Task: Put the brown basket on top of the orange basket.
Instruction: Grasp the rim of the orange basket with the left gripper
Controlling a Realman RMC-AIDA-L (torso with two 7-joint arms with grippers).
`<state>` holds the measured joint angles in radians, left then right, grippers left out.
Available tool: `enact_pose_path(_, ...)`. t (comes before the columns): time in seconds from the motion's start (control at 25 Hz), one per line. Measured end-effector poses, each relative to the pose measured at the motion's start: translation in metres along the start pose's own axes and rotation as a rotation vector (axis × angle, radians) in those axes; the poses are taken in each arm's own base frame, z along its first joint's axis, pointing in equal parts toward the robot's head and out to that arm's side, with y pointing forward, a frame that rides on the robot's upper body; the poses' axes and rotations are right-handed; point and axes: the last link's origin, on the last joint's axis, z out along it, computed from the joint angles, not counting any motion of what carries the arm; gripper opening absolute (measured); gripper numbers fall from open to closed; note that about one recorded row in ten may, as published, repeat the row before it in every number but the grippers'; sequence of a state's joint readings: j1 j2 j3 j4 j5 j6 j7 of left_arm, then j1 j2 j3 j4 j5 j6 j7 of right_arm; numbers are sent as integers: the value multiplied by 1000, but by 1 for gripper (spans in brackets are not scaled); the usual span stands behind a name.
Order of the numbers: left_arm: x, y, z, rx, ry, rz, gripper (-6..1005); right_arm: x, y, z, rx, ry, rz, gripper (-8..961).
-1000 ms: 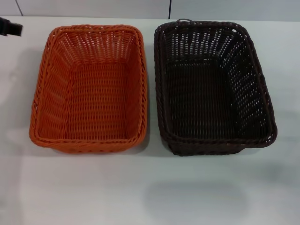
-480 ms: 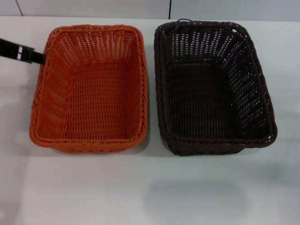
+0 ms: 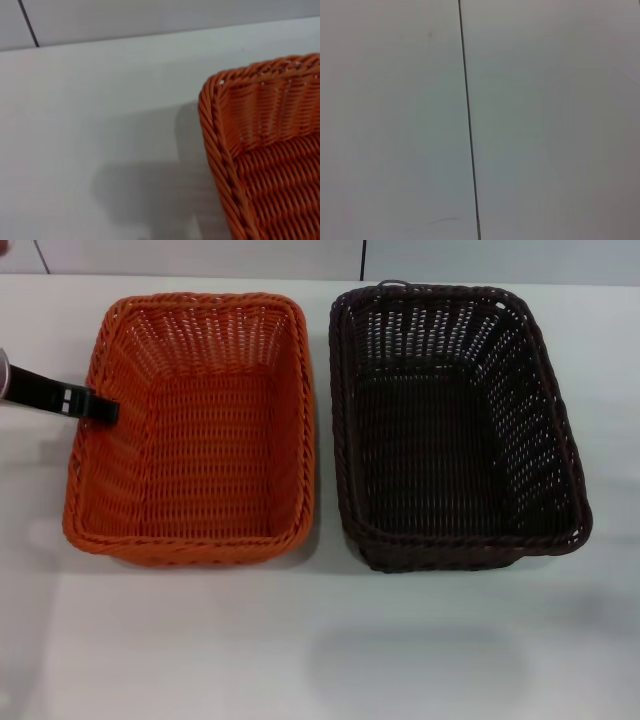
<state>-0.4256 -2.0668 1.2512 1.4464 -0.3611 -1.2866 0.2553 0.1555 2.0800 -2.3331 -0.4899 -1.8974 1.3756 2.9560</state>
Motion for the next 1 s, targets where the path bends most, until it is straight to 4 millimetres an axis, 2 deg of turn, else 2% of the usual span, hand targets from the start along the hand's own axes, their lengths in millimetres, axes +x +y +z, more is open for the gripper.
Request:
enact_pose_path(0.36,1,8,10,-32,4,2,739,-1,0,2,-1,-4,0,759)
enact_pose_path(0.6,2,3,10,-15,31,4,562,-2,-1,5,10,-12,0,759)
enact_pose_path(1.0,1,4,17,-25,9,42,345,-4,1,9,4,-21,4,759)
